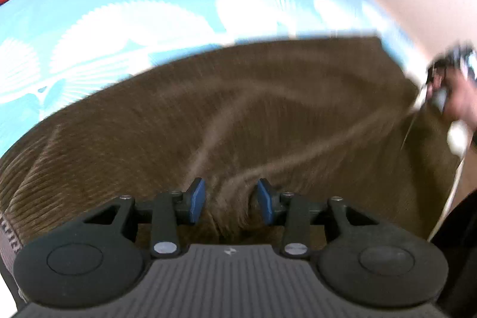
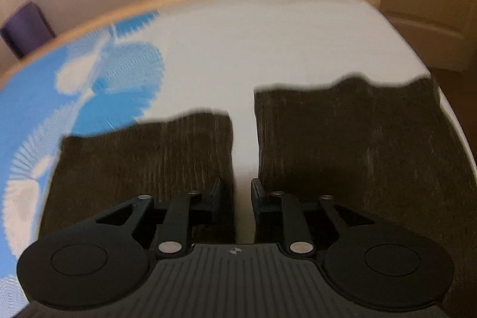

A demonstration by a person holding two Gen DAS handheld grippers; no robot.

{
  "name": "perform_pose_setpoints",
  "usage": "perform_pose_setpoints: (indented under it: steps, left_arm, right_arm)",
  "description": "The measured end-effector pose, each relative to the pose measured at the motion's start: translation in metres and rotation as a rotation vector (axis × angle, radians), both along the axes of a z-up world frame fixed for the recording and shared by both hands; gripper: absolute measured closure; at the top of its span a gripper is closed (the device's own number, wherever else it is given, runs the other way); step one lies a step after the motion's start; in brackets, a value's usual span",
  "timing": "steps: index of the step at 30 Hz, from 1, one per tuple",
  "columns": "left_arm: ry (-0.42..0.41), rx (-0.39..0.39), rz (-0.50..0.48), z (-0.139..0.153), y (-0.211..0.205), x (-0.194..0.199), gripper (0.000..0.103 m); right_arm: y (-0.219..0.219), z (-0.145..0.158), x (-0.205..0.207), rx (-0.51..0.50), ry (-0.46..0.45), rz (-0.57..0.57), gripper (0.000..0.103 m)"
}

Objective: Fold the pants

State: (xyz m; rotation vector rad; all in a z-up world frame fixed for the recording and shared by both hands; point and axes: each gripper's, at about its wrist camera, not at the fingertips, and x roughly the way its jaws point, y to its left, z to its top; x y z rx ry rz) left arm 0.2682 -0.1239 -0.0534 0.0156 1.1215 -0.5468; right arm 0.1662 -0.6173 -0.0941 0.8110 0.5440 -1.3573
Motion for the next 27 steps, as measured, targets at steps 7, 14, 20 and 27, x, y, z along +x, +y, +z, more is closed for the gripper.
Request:
perform_pose_setpoints:
  steps: [7,14,20,27]
  left_arm:
    - [0.119,0.074,0.199,-0.031,0.062,0.004,0.088]
    - [0.104,0.156,0.299,-0.017,0.077,-0.023,0.089]
    - [0.002,0.158,0.362,0.070,0.110,-0.047,0.083]
    - [-0.001,0.146,0.437,0.040,0.157,-0.081,0.080]
  right_arm:
    - [0.056,0.062,-0.009,-0.052,-0.254,0.410,0.059]
    - [0.132,0.113,-0.031,-0.085,-0.334,0.925,0.055]
    - [0.218,0.132,-0.068,-0.119,-0.256,1.335,0.055]
    - [0.359,0.118,-0.134,-0.321,-0.083,1.832,0.055]
